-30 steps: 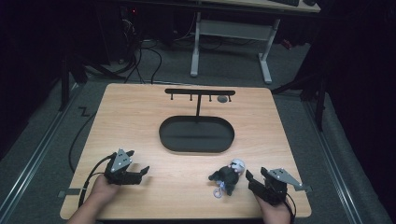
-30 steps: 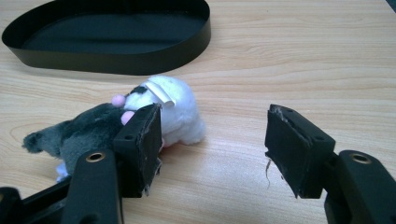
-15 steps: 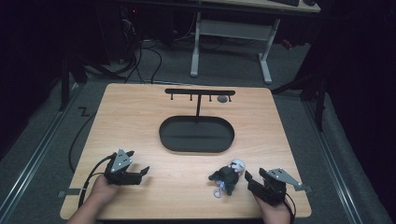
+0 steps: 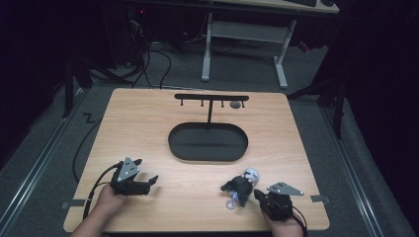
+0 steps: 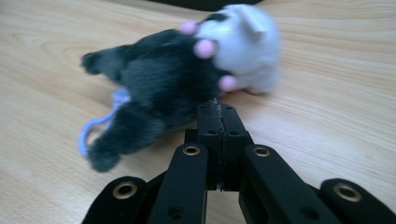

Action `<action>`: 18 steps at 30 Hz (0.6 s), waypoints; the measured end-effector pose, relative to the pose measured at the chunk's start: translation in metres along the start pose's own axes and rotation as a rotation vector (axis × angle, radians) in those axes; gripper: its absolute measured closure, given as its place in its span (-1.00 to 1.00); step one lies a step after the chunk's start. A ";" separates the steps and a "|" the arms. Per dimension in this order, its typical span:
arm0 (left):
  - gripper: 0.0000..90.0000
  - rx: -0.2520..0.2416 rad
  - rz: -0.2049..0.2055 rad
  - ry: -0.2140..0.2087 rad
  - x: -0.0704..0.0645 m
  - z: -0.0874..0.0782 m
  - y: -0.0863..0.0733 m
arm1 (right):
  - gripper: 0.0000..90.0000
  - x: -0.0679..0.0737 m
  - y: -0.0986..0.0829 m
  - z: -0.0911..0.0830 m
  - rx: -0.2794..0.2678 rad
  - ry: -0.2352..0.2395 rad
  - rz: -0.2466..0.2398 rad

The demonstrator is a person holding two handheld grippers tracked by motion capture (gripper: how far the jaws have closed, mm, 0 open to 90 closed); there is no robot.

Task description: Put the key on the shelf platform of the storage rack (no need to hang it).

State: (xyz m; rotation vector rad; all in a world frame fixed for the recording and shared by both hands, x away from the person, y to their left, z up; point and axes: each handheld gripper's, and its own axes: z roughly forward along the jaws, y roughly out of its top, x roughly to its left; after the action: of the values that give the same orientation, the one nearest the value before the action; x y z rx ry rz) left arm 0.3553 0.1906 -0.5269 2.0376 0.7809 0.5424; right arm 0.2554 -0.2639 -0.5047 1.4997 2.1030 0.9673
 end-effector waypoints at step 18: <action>-0.66 0.005 0.006 -0.002 -0.001 -0.002 -0.001 | 1.00 0.047 0.025 0.022 -0.050 0.084 -0.132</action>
State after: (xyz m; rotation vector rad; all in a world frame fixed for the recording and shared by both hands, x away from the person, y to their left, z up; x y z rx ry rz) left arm 0.3534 0.1917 -0.5271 2.0456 0.7762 0.5417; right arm 0.2701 -0.2087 -0.4982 1.2991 2.1882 1.0415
